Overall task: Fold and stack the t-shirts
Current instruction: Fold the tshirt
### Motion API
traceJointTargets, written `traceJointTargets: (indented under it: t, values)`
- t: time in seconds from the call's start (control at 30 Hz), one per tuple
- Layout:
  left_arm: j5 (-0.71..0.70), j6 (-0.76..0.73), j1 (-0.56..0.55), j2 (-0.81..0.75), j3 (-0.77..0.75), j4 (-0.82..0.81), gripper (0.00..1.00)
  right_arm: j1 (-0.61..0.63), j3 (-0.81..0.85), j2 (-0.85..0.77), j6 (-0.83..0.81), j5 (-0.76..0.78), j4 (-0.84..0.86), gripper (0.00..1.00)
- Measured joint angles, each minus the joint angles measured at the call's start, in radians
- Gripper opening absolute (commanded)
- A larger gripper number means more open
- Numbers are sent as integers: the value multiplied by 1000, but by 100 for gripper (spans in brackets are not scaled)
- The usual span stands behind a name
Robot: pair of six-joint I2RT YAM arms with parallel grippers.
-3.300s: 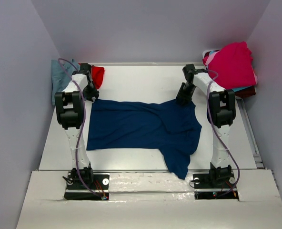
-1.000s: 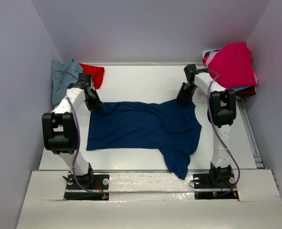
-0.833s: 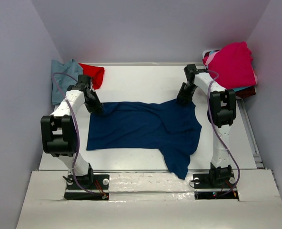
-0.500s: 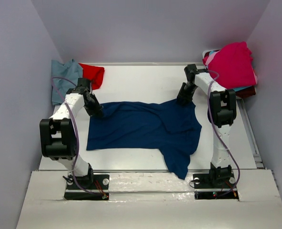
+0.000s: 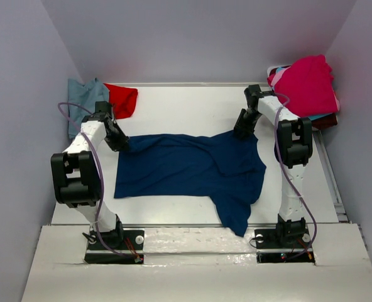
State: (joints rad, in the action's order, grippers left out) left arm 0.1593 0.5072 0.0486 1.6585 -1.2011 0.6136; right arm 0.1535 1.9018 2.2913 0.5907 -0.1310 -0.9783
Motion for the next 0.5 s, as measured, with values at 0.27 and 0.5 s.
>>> traceJointTargets:
  t: [0.27,0.5]
  values:
    - [-19,-1,59,63,-14,-12,6,-5,-1,0,-8,-9,1,41]
    - [-31,-8,105,84,-31,-12,6,-5,-1,0,-11,-11,0,41]
